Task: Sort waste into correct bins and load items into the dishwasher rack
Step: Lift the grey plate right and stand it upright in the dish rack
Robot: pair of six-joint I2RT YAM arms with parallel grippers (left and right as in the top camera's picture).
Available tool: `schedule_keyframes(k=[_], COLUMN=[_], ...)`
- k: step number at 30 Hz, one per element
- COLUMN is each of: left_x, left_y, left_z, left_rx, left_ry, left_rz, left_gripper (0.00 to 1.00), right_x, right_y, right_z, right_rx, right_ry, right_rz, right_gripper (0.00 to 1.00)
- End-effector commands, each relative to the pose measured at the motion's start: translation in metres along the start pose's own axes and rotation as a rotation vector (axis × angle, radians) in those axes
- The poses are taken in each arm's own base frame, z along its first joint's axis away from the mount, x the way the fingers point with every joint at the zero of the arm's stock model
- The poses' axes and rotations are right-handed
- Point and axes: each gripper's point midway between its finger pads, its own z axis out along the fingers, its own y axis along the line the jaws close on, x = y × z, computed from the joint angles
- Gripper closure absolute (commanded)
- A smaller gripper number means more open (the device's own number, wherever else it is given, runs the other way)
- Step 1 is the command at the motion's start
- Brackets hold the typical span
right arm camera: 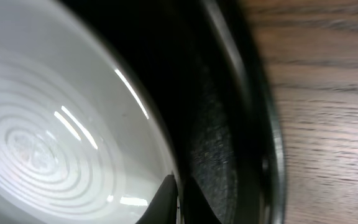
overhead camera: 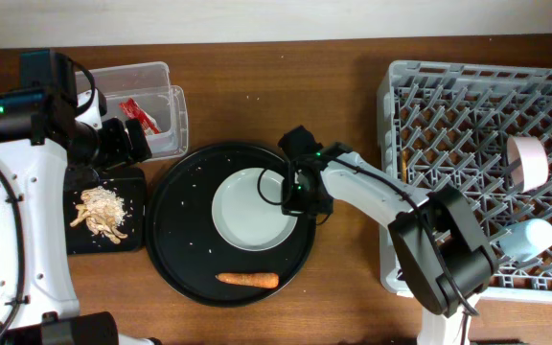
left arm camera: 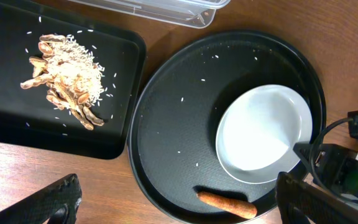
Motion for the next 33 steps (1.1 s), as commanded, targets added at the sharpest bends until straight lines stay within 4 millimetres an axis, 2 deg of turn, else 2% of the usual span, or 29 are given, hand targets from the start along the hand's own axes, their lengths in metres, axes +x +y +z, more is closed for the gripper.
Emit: schedule_keyframes(k=[1,5,8,11,12,13,16,18,22,25,28,30,33], left_x=[-0.001,-0.001,-0.002,-0.002,-0.002,-0.002,-0.002,-0.002,-0.002,-0.002,-0.002,-0.002,-0.002], left_y=[-0.002,-0.002,-0.002,-0.002,-0.002,-0.002,-0.002,-0.002,-0.002,-0.002,-0.002,-0.001,-0.001], left_z=[-0.005,-0.005,-0.005,-0.005,-0.005,-0.005,-0.005,-0.005,-0.005,-0.005,-0.005,-0.005,-0.005], left_rx=[0.014,0.013,0.014,0.014,0.014,0.014,0.014,0.014,0.014,0.014,0.013,0.007,0.007], left_ry=[-0.016,-0.016,-0.020,-0.020,-0.019,-0.020,-0.020,-0.020,-0.020,-0.020,-0.020,-0.021,-0.021], left_rz=[0.008,0.008,0.009,0.009,0.009,0.009,0.009,0.009,0.009,0.009,0.009,0.009,0.009], left_gripper=[0.01,0.01,0.01,0.01,0.01,0.01,0.01,0.01,0.01,0.01,0.01,0.01,0.01], right_x=[-0.009,-0.022,-0.033,-0.045,-0.050,-0.053,-0.063,-0.066,-0.064,-0.056,-0.055,-0.054,-0.057], right_y=[-0.018,-0.039,-0.034,-0.021,-0.026,-0.030,-0.054,-0.077,-0.139,-0.164,-0.202,-0.234,-0.265], right_z=[0.003,-0.009,-0.038,-0.096,-0.122,-0.138,-0.209,-0.250,-0.330,-0.373,-0.380,-0.374,-0.361], right_rx=[0.055,0.058,0.017,0.006,0.055,0.094,0.289,0.444,0.930,1.194,1.228,1.174,1.086], right_ry=[-0.021,-0.036,-0.093,-0.210,-0.272,-0.310,-0.485,-0.592,-0.792,-0.874,-0.826,-0.766,-0.709], right_rz=[0.069,0.106,-0.005,-0.134,-0.150,-0.146,-0.189,-0.171,-0.045,0.043,0.144,0.220,0.300], right_gripper=[0.96,0.96,0.96,0.96,0.96,0.96,0.96,0.96,0.96,0.96,0.96,0.96,0.96])
